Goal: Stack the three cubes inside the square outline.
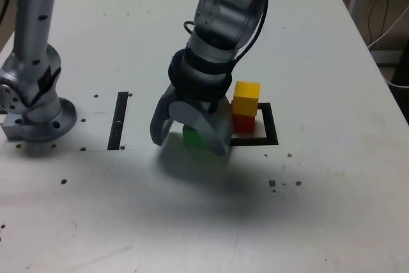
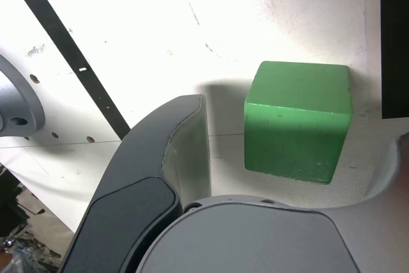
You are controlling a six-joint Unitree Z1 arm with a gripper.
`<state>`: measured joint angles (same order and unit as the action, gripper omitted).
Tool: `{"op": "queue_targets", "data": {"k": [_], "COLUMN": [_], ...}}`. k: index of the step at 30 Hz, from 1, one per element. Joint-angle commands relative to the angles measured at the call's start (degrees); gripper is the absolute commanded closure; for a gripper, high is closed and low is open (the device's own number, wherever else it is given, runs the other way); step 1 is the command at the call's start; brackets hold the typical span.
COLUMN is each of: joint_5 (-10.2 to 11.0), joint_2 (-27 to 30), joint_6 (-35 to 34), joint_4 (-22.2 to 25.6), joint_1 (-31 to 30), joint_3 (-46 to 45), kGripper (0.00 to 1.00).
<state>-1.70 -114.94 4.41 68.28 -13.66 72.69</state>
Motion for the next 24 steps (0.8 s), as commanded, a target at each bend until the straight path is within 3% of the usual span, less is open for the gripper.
{"op": "queue_targets", "data": {"k": [1, 9, 19, 24], "joint_5": [-0.1, -0.2, 1.4, 1.6], "joint_2": [-0.1, -0.9, -1.3, -1.1], "joint_6": [0.1, 0.1, -0.1, -0.1], "joint_4": [-0.3, -0.8, -2.5, -2.6], "joint_1": [0.0, 0.1, 0.1, 0.1], "joint_3": [-0.3, -0.5, -0.6, -0.8], "kGripper": [0.08, 0.23, 0.63, 0.67]}}
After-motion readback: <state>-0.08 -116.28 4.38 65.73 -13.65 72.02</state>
